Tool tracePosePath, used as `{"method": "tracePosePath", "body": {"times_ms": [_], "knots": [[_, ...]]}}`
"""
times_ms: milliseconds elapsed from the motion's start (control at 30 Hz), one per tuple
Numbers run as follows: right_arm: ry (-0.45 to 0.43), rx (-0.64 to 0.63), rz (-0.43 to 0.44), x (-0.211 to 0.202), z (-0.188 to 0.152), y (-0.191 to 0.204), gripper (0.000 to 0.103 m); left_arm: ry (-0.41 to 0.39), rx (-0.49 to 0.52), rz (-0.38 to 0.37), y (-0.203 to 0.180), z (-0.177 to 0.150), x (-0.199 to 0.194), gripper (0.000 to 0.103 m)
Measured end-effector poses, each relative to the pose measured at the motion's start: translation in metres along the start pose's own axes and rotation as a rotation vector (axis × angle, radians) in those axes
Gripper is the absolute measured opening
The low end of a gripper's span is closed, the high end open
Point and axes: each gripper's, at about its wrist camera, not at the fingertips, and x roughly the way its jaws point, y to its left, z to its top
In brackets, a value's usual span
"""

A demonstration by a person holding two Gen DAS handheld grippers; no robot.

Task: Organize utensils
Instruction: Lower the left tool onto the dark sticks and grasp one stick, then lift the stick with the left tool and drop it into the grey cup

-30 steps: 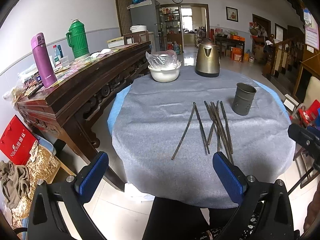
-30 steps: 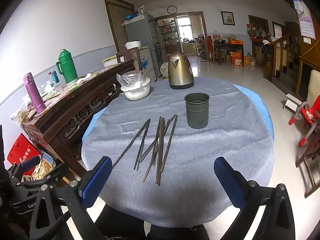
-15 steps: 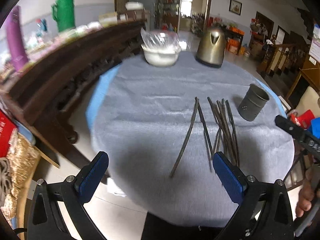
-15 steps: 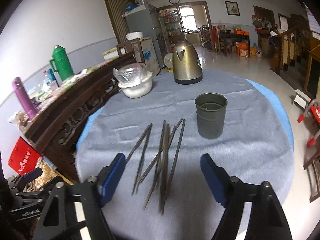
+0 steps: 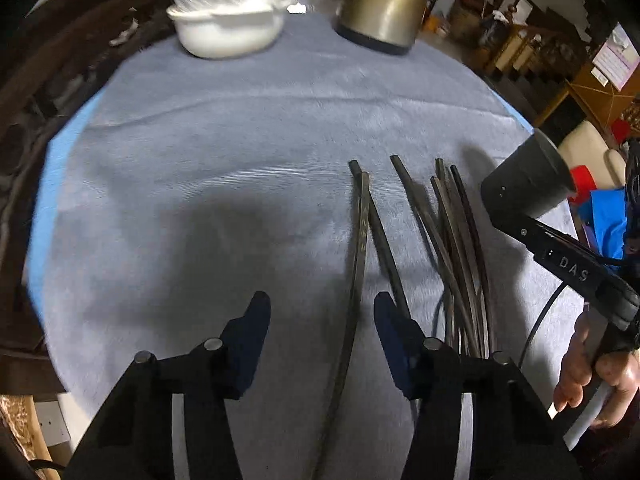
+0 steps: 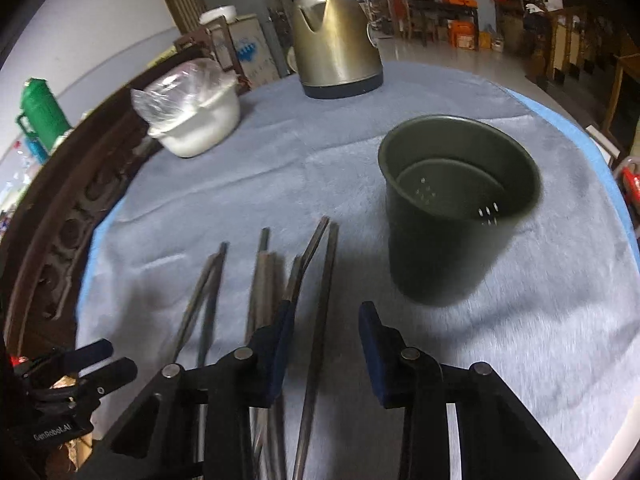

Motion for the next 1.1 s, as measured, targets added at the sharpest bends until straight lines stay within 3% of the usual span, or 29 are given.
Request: {"method": "tracePosePath", "body": {"times_ms": [200, 367, 500, 533, 567, 633, 867, 1100], "knots": [[0.071, -0.050, -0.100, 0.025, 0.012, 0.010, 0.030, 0.069, 0.016, -0.069, -0.005, 0.021, 0.021, 0.055], [0.142, -0.053, -0.117, 0.044, 0.017, 0.009, 0.029, 0.106, 0.019, -0.066, -0.002, 0.033, 0.037, 0.053], [0.159, -0.071, -0.116, 0.054, 0.020, 0.012, 0.022, 0.111, 0.027, -0.085, -0.003, 0.041, 0.039, 0.030], [0.154, -0.072, -0.110, 0.055, 0.021, 0.012, 0.020, 0.110, 0.025, -0.086, -0.002, 0.044, 0.041, 0.024], [0.154, -0.071, -0.098, 0.057, 0.022, 0.013, 0.009, 0.106, 0.026, -0.090, -0.001, 0.045, 0.041, 0.021], [0.157, -0.070, -0.061, 0.057, 0.025, 0.013, 0.007, 0.106, 0.025, -0.111, 0.001, 0.048, 0.043, 0.008], [0.073, -0.079, 0.021, 0.028, 0.024, 0.010, 0.006, 0.070, 0.003, -0.155, 0.011, 0.044, 0.033, 0.007], [-0.052, -0.049, 0.179, -0.018, 0.021, 0.000, 0.006, -0.061, 0.010, -0.145, 0.007, 0.036, -0.022, 0.006]]}}
